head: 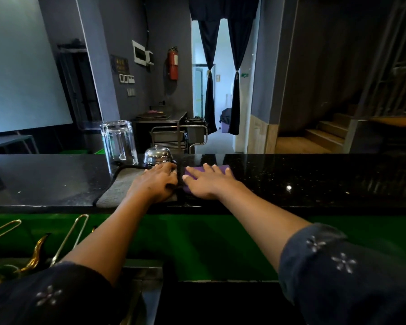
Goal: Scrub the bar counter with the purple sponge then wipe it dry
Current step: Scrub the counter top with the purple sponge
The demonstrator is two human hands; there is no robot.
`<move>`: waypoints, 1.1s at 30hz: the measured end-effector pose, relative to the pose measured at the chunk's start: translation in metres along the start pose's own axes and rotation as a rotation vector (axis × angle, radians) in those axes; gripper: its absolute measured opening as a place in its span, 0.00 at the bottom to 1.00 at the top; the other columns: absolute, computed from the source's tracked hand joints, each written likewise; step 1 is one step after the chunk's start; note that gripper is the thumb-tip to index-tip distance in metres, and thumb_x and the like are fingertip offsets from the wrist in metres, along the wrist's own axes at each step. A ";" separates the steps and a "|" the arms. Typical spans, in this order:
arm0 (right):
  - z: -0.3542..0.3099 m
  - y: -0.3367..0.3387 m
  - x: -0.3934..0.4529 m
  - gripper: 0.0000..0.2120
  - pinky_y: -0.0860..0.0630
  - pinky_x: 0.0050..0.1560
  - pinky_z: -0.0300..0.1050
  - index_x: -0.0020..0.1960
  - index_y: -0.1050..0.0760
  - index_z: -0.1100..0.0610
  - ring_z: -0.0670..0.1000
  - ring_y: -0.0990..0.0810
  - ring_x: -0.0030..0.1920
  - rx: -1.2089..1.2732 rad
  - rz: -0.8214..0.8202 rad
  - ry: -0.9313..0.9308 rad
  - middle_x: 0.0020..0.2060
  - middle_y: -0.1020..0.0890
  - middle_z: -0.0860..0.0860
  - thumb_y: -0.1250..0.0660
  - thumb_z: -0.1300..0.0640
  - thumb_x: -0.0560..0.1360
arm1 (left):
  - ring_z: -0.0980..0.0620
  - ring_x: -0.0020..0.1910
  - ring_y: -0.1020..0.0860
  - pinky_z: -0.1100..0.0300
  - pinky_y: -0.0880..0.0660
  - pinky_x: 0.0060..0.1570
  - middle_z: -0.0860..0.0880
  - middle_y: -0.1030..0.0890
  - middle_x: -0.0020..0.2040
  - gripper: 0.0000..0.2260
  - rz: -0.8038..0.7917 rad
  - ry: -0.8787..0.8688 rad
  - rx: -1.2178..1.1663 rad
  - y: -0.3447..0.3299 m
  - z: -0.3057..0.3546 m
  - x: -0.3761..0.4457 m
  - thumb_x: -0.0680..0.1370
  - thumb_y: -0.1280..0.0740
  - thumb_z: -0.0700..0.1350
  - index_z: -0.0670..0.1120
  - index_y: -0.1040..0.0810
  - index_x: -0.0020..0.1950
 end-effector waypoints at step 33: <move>0.049 0.003 -0.077 0.29 0.61 0.72 0.61 0.76 0.50 0.39 0.56 0.52 0.76 -0.012 0.153 0.139 0.77 0.49 0.53 0.61 0.32 0.76 | 0.43 0.58 0.25 0.50 0.33 0.60 0.44 0.21 0.59 0.14 0.446 -0.180 0.171 0.026 0.040 -0.041 0.79 0.42 0.50 0.47 0.25 0.60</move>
Point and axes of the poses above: each hand's wrist, its own x-axis towards the middle knuckle, its own y-axis out of the back of the hand, z = x × y, the point moved 4 cm from there along x, towards the middle knuckle
